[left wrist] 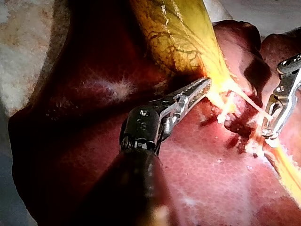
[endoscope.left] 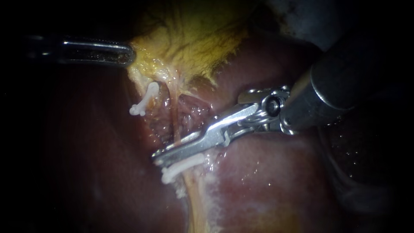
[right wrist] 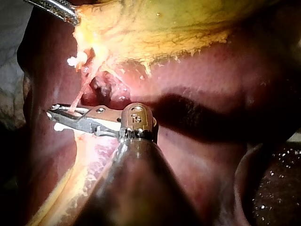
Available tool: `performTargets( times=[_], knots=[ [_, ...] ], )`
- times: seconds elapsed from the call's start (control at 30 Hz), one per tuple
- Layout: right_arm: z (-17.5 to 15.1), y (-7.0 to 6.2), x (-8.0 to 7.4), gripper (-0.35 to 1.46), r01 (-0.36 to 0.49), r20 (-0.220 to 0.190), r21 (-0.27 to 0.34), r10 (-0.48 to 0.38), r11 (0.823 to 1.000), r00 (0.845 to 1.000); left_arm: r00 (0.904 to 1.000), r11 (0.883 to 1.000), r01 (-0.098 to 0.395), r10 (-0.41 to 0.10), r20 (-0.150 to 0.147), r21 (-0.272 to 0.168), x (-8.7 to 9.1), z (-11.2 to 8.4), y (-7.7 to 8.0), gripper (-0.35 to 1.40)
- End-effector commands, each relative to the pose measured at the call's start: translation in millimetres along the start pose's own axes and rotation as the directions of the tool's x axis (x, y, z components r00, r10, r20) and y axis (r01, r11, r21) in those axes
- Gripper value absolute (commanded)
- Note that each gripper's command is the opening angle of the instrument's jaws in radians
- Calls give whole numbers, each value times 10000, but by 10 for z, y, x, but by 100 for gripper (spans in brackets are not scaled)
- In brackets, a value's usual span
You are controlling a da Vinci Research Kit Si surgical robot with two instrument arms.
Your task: Going back second clip right tube
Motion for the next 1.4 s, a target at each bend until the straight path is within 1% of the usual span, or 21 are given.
performTargets(
  times=[0.03,0.1,0.13,0.2,0.23,0.3,0.37,0.4,0.43,0.47,0.6,0.63,0.77,0.83,0.9,0.97,1.0,1.2,1.23,1.3,1.4],
  knots=[
    [0,1,0,-35,0,-12,-10,0,10000,10000,10000,10000,1,-1,0,3,0,0,0,-35],
    [0,3,-1,-35,8,-108,-93,-9,10000,9999,10000,10000,1,-1,0,4,0,0,0,-35],
    [0,5,-1,-17,17,-203,-176,-21,9998,9998,10000,10000,0,0,-1,5,0,0,0,-35],
    [2,12,-5,18,873,-403,-451,-891,9952,9952,10000,10000,0,0,-1,5,0,0,0,-35],
    [3,17,-7,28,1125,-448,-574,-1152,9920,9923,10000,10000,1,-1,-1,4,0,0,0,-35],
    [5,25,-12,42,1582,-424,-722,-1615,9848,9860,10000,10000,0,0,-1,5,0,0,0,-35],
    [7,35,-21,48,2166,-389,-1220,-2227,9686,9741,10000,10000,0,0,-1,6,0,-1,0,-35],
    [7,39,-24,51,2473,-333,-1562,-2553,9563,9663,10000,10000,0,0,-1,7,0,-1,0,-35],
    [8,42,-29,54,2916,-352,-2183,-3061,9313,9513,10000,10000,0,0,-1,8,0,-1,0,-35],
    [8,44,-32,55,3289,-197,-2533,-3448,9097,9385,10000,10000,0,0,-1,8,0,-1,1,-35],
    [3,41,-37,60,4475,724,-3714,-4552,8135,8875,10000,10000,-3,3,-4,17,1,-3,1,-35],
    [-3,38,-38,60,4811,986,-3928,-4843,7837,8694,10000,10000,-3,3,-4,18,1,-3,1,-35],
    [-27,26,-45,60,5629,1556,-4375,-5575,7012,8154,10000,10000,-3,3,0,-8,1,-4,1,-35],
    [-41,19,-46,60,5929,1701,-4477,-5873,6693,7913,10000,10000,-3,3,0,-7,1,-4,2,-35],
    [-58,8,-47,60,6296,1905,-4531,-6214,6311,7600,10000,10000,-3,3,0,-8,1,-3,2,-35],
    [-72,-4,-46,60,6491,2025,-4595,-6401,6062,7411,10000,10000,-3,3,0,-7,1,-3,2,-35],
    [-80,-12,-44,60,6636,2119,-4606,-6530,5895,7271,10000,10000,-3,3,0,-7,1,-3,2,-35],
    [-114,-54,-43,60,6856,2290,-4666,-6724,5588,7039,10000,10000,-4,4,0,-7,1,-4,2,-35],
    [-117,-59,-44,60,6909,2332,-4673,-6769,5516,6981,10000,10000,-4,4,0,-7,1,-4,2,-35],
    [-124,-68,-45,60,6913,2358,-4757,-6783,5440,6960,10000,10000,-3,3,0,-8,1,-3,2,-35],
    [-130,-75,-45,60,6991,2432,-4781,-6846,5317,6871,10000,10000,-4,4,1,-11,1,-3,2,-35]
  ],
)
